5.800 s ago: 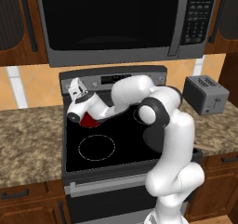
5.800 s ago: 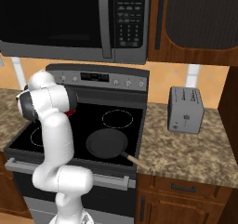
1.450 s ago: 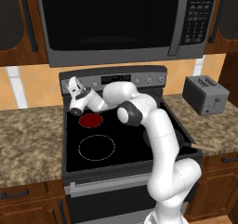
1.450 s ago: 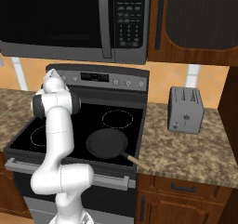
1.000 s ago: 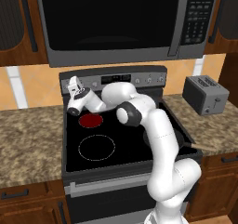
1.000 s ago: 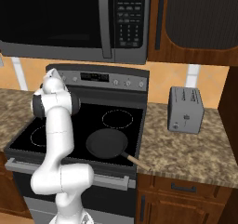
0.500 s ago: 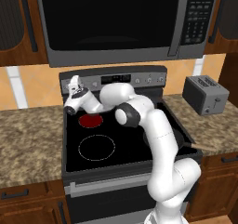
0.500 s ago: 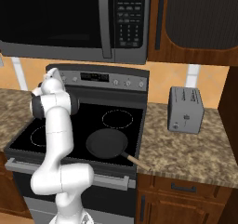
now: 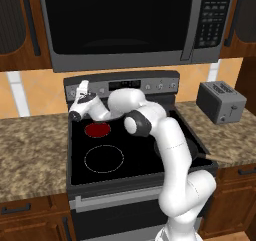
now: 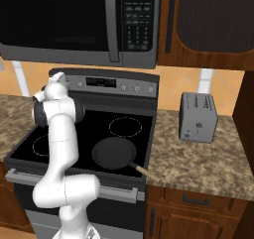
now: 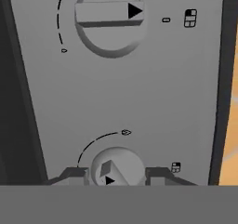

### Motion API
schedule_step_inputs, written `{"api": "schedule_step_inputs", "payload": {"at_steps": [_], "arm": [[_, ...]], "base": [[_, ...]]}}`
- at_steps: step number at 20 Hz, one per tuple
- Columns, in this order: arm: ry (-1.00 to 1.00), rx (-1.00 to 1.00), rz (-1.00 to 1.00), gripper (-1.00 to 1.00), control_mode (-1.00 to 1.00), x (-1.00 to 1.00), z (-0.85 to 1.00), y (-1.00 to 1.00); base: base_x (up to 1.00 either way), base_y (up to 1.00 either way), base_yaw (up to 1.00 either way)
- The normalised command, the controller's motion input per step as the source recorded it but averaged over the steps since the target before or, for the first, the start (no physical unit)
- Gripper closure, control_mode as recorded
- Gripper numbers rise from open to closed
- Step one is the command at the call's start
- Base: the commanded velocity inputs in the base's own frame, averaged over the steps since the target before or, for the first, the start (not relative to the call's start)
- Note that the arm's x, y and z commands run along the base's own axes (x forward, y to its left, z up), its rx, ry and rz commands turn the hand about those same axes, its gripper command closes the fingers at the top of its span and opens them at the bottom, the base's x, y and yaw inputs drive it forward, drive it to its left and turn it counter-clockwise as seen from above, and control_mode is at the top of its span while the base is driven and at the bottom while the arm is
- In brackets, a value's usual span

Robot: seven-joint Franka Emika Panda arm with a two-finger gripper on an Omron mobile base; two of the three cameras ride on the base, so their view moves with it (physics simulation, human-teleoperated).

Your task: Turn off the rear left burner of the stove.

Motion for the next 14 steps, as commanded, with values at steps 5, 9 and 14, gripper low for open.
{"api": "schedule_step_inputs", "payload": {"at_steps": [5,9,14], "arm": [[0.0,0.35,0.0,1.0,-1.0,0.0,-0.04,-0.06],[0.0,0.46,0.0,1.0,-1.0,0.0,-0.03,-0.13],[0.0,0.42,0.0,1.0,-1.0,0.0,0.0,-0.07]], "base": [[0.0,0.0,0.0],[0.0,0.0,0.0],[0.0,0.0,0.0]]}}
